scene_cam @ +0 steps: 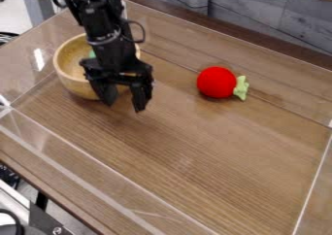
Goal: Remove the green stick from the brown bowl and put it on the table
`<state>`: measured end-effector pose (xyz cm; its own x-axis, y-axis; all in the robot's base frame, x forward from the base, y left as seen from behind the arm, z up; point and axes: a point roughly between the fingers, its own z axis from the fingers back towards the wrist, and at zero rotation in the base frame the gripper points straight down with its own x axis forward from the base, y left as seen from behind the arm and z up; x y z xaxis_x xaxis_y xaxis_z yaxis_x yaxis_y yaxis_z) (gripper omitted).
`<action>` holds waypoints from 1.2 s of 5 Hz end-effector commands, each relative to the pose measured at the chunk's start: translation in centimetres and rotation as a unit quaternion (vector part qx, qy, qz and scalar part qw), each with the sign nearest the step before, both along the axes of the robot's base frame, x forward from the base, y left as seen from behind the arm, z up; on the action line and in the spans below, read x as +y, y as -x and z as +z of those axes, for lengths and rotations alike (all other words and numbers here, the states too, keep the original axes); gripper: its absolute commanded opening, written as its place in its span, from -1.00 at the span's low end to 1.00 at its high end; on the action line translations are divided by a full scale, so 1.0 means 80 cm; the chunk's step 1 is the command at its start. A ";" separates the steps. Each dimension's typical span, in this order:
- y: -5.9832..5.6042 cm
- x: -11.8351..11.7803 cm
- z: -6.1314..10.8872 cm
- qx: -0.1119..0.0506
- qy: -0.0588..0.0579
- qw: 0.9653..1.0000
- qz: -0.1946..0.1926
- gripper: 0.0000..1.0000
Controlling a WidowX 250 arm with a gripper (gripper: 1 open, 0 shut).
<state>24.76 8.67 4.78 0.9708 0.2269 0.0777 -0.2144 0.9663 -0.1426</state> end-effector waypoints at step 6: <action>-0.020 0.055 -0.014 -0.034 0.007 0.997 0.068 -1.00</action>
<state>25.84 12.56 1.95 0.9319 0.3546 0.0768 -0.3361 0.9234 -0.1855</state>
